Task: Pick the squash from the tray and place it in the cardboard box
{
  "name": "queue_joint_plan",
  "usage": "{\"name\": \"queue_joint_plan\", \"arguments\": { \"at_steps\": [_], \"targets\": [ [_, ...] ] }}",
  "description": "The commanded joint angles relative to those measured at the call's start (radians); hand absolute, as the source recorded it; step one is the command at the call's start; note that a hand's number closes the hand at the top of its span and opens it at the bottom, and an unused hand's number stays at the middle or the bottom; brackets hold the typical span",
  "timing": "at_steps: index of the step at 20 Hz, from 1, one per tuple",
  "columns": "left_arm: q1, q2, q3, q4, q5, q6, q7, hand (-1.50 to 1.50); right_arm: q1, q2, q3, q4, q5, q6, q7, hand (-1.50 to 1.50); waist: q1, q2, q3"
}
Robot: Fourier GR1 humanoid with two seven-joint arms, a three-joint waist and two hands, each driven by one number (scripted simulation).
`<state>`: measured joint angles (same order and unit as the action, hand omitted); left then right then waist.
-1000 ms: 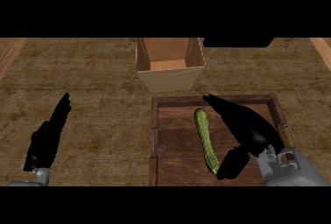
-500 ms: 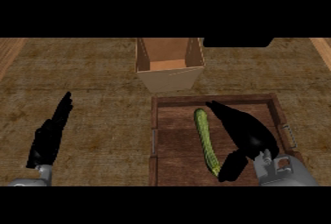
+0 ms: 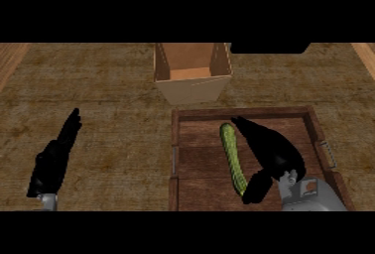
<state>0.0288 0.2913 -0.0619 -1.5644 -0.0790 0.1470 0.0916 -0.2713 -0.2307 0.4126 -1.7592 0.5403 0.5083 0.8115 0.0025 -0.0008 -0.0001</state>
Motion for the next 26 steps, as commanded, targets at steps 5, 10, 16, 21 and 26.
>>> {"name": "queue_joint_plan", "arguments": {
  "at_steps": [5,10,16,21,26],
  "targets": [
    [-0.01,-0.012,0.083,0.105,-0.005,-0.059,-0.096,0.0,0.054,0.048,0.003,0.04,0.106,-0.015,-0.08,-1.5,-0.001,0.001,0.0],
    [-0.036,-0.038,0.079,0.021,-0.052,-0.062,0.008,0.0,0.04,0.095,-0.054,-0.002,0.094,0.081,-0.017,-1.5,-0.002,0.0,0.0],
    [-0.005,-0.098,0.053,0.005,-0.103,-0.046,-0.015,0.0,0.066,0.119,-0.019,0.091,0.191,0.022,-0.135,-1.5,-0.001,0.0,0.0],
    [-0.05,-0.073,0.125,0.063,-0.06,-0.105,-0.037,0.0,0.09,0.125,-0.05,0.092,0.188,0.054,-0.154,-1.5,-0.002,0.0,0.0],
    [-0.027,-0.099,0.09,-0.003,-0.11,-0.065,-0.01,0.0,0.094,0.141,0.036,0.174,0.331,-0.125,-0.248,1.5,0.001,0.0,0.0]
  ]
}}
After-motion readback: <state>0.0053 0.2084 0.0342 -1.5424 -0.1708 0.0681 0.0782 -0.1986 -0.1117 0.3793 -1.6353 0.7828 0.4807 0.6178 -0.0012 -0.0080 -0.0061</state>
